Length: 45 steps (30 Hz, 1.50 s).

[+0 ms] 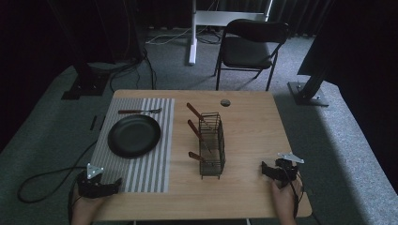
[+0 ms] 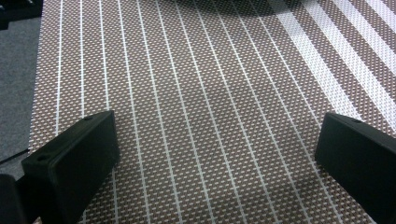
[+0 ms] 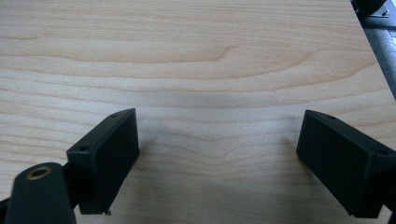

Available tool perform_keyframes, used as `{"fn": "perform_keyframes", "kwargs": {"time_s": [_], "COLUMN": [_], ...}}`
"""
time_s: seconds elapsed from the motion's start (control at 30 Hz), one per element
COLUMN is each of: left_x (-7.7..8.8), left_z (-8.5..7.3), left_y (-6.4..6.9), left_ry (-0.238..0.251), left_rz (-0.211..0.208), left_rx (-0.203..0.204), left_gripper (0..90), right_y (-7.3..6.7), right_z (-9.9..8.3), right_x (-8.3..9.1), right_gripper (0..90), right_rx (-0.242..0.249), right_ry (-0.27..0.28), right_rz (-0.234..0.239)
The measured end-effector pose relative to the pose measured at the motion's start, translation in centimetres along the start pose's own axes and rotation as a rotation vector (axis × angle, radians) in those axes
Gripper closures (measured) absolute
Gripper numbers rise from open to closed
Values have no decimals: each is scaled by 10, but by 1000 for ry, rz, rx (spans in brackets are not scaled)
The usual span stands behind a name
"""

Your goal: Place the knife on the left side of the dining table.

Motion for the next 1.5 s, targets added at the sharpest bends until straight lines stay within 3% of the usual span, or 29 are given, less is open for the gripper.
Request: {"fn": "perform_keyframes", "kwargs": {"time_s": [0.83,0.9,1.07,1.2,1.5], "left_x": [1,3,10,14,19], "left_z": [1,2,8,17,36], "left_y": [-1,-1,6,18,37], "left_ry": [-7,1,23,51,73], "left_rz": [-15,-40,-50,-100,-164], "left_rx": [-9,-5,-30,-61,-132], "left_gripper": [8,8,9,13,14], "right_y": [0,0,0,0,0], "right_z": [0,0,0,0,0], "right_x": [-1,-1,-1,-1,-1], "right_gripper": [115,115,114,115,115], "right_rx": [1,1,1,1,1], "right_ry": [0,0,0,0,0], "right_rz": [-1,-1,-1,-1,0]}}
Point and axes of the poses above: each handheld gripper's, and its own axes: x roughly backward along the jaws, z roughly out of its top, y roughly to its right, the point moved 3 cm from there along -x, roughly forward along the jaws, and after that the axes turned 11 degrees about -x, right-handed, at the moved point
